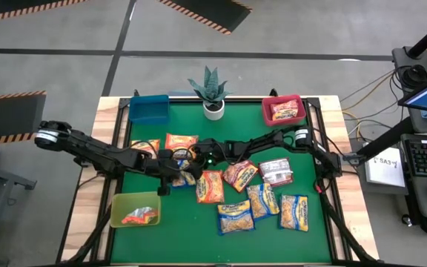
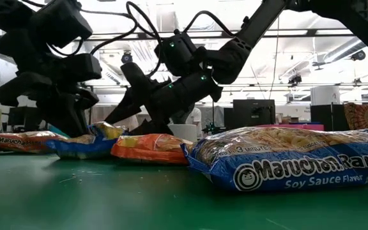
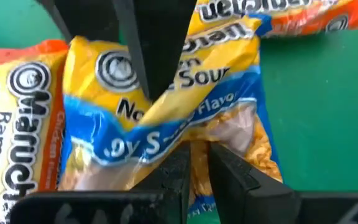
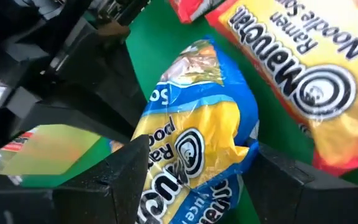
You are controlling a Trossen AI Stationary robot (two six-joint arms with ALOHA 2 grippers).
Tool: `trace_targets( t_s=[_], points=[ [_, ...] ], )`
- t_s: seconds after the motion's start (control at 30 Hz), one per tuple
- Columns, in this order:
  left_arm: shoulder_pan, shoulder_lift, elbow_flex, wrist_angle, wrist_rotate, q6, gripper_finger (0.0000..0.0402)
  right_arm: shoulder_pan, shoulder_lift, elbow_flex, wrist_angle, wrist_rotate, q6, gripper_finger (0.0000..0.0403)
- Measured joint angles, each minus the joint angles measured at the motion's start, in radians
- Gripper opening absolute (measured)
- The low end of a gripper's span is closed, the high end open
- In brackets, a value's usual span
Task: Sort Maruchan noodles
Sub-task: Put the blue noodle pack into the blue bin
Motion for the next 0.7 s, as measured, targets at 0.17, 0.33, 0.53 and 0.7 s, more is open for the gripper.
trace_targets(
  t_s=[0.17,0.33,0.53,0.7],
  points=[
    [-0.001,0.0,0.0,0.005,-0.032,-0.002,0.0038,0.0,0.0,0.0,0.019,0.031,-0.078,0.0208],
    [-0.001,0.013,0.0,0.017,-0.043,-0.003,0.0038,0.0,0.011,0.0,0.033,0.071,-0.108,0.0155],
    [-0.001,0.011,0.016,0.007,-0.042,0.0,0.0038,-0.002,0.021,0.0,0.033,0.09,-0.159,0.0027],
    [-0.004,-0.021,0.077,-0.109,-0.029,0.029,0.0038,-0.002,0.015,0.0,0.033,0.09,-0.222,0.0011]
  ],
)
